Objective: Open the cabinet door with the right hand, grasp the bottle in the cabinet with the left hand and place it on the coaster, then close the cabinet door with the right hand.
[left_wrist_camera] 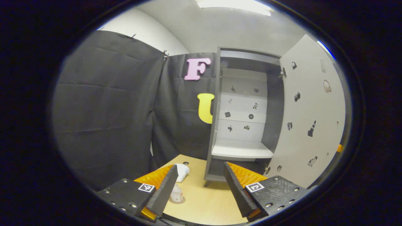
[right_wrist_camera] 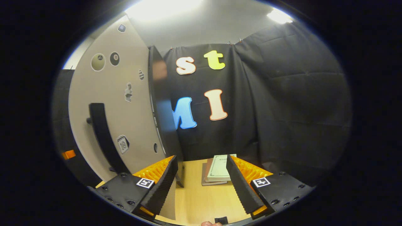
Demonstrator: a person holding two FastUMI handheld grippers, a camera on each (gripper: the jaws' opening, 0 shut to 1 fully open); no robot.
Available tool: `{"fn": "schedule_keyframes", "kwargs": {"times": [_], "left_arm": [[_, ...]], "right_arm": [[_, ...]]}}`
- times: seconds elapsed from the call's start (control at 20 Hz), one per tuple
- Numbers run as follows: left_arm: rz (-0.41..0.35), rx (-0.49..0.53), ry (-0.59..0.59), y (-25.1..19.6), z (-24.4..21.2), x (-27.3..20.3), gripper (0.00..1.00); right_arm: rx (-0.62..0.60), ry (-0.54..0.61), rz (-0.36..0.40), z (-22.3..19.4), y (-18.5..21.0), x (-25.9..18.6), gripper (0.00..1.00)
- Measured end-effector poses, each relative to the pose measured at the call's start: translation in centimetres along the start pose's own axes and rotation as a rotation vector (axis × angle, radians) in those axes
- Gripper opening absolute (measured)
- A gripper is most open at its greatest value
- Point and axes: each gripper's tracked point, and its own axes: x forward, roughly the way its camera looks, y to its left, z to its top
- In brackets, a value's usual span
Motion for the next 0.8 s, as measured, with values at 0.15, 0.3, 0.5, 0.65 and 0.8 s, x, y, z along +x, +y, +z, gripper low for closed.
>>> {"fn": "schedule_keyframes", "kwargs": {"times": [0.15, 0.3, 0.5, 0.65, 0.8], "left_arm": [[-0.023, 0.023, 0.002, 0.9, -0.1, 1.1, 0.87], [-0.061, 0.039, 0.011, 1.5, -0.4, 2.3, 0.87], [-0.088, 0.031, 0.013, 2.9, -0.6, 3.8, 0.87], [-0.126, 0.048, 0.01, 2.4, -1.0, 4.2, 0.87], [-0.171, 0.074, -0.001, 2.3, -0.7, 4.4, 0.88]], "right_arm": [[-0.023, 0.02, -0.008, 1.0, 2.2, -1.0, 0.98], [-0.038, 0.019, -0.013, 1.8, 4.3, -1.6, 0.98], [-0.024, 0.011, -0.09, 1.7, 4.4, -2.4, 0.97], [-0.019, 0.008, -0.09, 1.7, 5.8, -2.5, 0.97], [-0.053, 0.009, -0.082, 1.5, 7.5, -2.7, 0.97]]}}
